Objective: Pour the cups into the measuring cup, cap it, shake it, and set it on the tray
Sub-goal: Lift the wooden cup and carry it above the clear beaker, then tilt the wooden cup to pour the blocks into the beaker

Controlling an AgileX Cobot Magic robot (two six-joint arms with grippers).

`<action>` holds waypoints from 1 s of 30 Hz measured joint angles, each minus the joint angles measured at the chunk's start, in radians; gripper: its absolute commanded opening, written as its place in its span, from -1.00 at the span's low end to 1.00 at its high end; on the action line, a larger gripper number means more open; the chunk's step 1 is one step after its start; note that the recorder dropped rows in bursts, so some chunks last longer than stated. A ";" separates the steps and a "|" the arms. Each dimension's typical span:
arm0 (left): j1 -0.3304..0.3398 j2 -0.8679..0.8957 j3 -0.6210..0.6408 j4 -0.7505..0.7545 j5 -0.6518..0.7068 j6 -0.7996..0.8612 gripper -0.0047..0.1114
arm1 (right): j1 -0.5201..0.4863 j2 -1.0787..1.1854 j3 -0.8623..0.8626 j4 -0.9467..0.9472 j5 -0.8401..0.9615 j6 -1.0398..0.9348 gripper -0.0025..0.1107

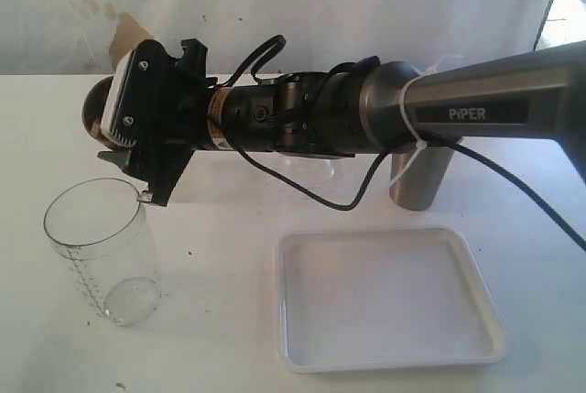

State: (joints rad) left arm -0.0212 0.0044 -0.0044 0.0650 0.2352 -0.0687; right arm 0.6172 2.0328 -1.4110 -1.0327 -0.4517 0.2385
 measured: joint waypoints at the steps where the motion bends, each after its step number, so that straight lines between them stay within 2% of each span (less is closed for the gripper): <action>1: 0.000 0.000 0.000 0.000 0.000 0.000 -0.92 | 0.000 0.000 0.000 0.000 0.000 -0.016 -0.96; 13: 0.000 0.000 0.000 0.000 0.000 0.000 -0.92 | 0.000 0.000 0.000 -0.002 -0.001 -0.192 -0.96; 30: 0.000 0.000 0.000 0.000 0.000 0.000 -0.92 | 0.012 -0.030 -0.002 -0.002 -0.083 -0.207 -0.96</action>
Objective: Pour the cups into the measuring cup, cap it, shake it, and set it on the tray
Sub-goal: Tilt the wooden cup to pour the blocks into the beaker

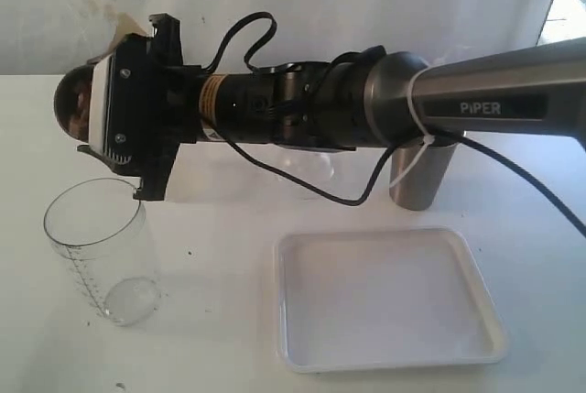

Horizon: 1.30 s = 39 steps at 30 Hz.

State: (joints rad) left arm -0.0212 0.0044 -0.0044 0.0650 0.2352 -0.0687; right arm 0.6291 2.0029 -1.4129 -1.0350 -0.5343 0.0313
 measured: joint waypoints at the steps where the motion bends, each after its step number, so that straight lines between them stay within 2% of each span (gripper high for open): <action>1: 0.000 0.000 0.000 0.000 0.000 0.000 -0.92 | 0.004 0.000 0.000 0.000 0.004 -0.005 -0.96; 7: 0.000 0.000 0.000 0.000 0.000 0.000 -0.92 | 0.048 0.000 0.000 0.000 0.126 -0.098 -0.96; 13: 0.000 0.000 0.000 0.000 0.000 0.000 -0.92 | 0.058 0.000 0.000 0.000 0.158 -0.170 -0.96; 22: 0.000 0.000 0.000 0.000 0.000 0.000 -0.92 | 0.058 0.000 0.000 0.000 0.158 -0.316 -0.96; 39: 0.000 0.000 0.000 0.000 0.000 0.000 -0.92 | 0.058 -0.020 0.000 0.000 0.163 -0.456 -0.96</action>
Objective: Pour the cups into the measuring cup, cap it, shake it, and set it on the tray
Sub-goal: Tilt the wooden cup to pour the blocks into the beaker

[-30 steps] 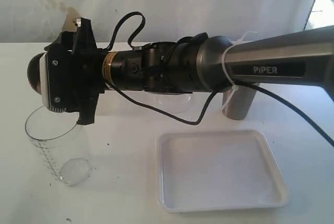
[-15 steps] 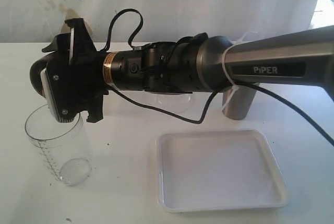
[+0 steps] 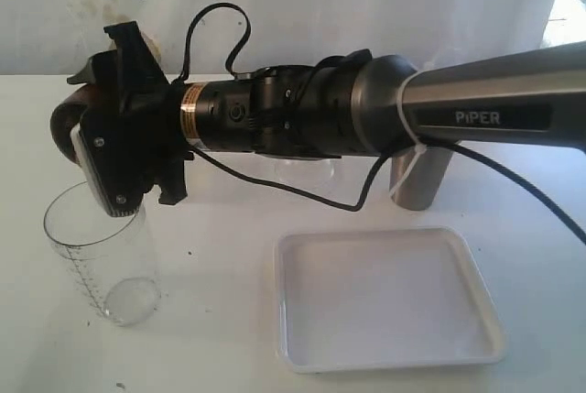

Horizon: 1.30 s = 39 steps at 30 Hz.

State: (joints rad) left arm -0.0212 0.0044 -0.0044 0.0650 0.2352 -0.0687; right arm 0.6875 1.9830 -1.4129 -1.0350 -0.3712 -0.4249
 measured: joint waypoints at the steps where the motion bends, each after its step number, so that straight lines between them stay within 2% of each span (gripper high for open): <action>1: 0.000 0.000 0.000 0.000 0.000 0.000 -0.92 | 0.000 0.000 0.000 0.000 0.000 -0.009 -0.96; 33: 0.000 0.000 0.000 0.000 0.000 0.000 -0.92 | 0.040 0.000 0.000 0.000 0.071 -0.275 -0.96; 39: 0.000 0.000 0.000 0.000 0.000 0.000 -0.92 | 0.050 0.000 0.000 0.000 0.081 -0.384 -0.96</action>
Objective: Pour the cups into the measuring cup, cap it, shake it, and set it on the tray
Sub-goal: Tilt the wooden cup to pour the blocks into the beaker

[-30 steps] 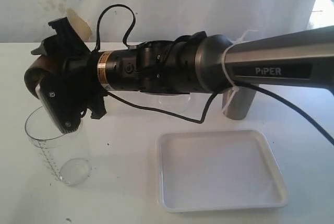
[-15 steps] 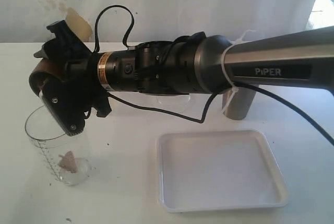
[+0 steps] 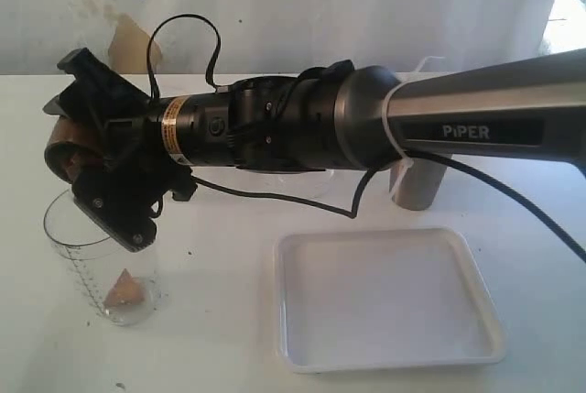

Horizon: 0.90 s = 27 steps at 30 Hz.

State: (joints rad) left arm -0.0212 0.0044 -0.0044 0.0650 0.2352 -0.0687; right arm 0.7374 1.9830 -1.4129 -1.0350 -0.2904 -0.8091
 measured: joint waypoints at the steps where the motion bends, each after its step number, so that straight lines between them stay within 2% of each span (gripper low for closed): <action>1: 0.000 0.000 0.000 0.000 0.000 0.000 -0.92 | 0.000 0.000 0.000 0.000 0.000 -0.005 -0.96; 27: 0.000 0.000 0.000 0.000 0.000 0.000 -0.92 | 0.000 0.000 0.000 0.002 0.000 -0.122 -0.96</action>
State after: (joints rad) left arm -0.0212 0.0044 -0.0044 0.0650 0.2352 -0.0687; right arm 0.7374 1.9830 -1.4129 -1.0330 -0.2904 -0.9308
